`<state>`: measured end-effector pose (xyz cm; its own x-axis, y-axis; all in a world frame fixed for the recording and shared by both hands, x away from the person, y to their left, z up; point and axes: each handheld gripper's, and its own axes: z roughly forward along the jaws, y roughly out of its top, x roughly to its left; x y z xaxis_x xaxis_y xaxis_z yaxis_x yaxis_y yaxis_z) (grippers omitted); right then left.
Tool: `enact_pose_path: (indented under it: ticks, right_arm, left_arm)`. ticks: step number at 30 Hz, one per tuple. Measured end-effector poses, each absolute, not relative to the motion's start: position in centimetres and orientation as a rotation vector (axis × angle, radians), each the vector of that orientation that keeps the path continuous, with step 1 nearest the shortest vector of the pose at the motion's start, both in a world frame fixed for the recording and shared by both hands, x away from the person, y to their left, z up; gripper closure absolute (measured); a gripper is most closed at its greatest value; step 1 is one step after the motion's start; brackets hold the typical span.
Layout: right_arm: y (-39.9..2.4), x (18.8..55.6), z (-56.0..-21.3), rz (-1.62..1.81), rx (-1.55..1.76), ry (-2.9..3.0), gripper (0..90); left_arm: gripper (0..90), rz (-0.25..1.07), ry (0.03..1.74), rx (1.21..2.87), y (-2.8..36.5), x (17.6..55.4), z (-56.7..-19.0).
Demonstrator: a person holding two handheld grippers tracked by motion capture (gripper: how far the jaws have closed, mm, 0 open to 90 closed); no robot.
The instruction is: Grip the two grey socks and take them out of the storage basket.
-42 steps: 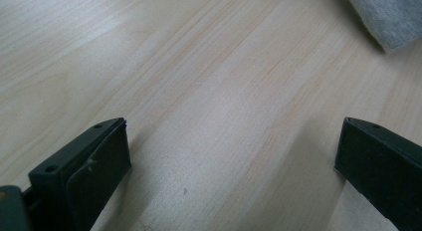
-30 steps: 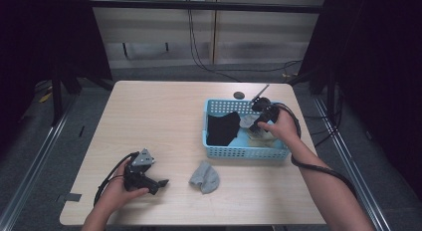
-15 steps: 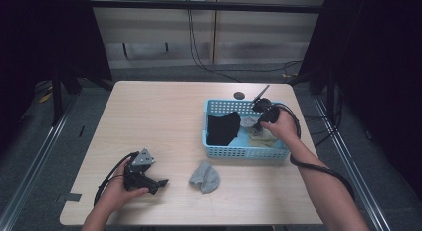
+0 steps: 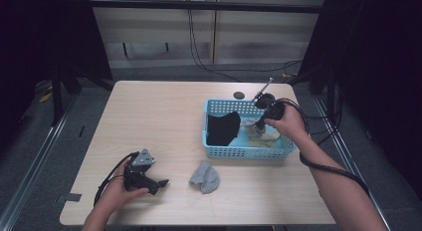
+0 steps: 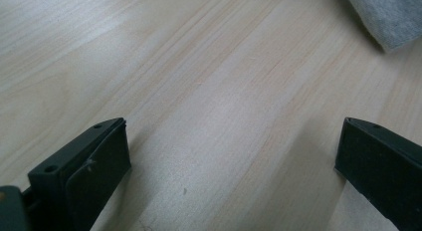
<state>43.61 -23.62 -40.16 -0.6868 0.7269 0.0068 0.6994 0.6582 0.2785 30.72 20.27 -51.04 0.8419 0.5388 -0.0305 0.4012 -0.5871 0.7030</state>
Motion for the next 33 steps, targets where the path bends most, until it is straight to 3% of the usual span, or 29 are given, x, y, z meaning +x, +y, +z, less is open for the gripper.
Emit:
enact_pose_path:
  ticks: [33]
  right_arm:
    - [-21.1, 40.2, -34.6, 0.451, 0.948, 2.852, 86.5]
  left_arm:
    - [0.0, 0.243, 0.676, 2.278, 20.3, 30.8, -51.0]
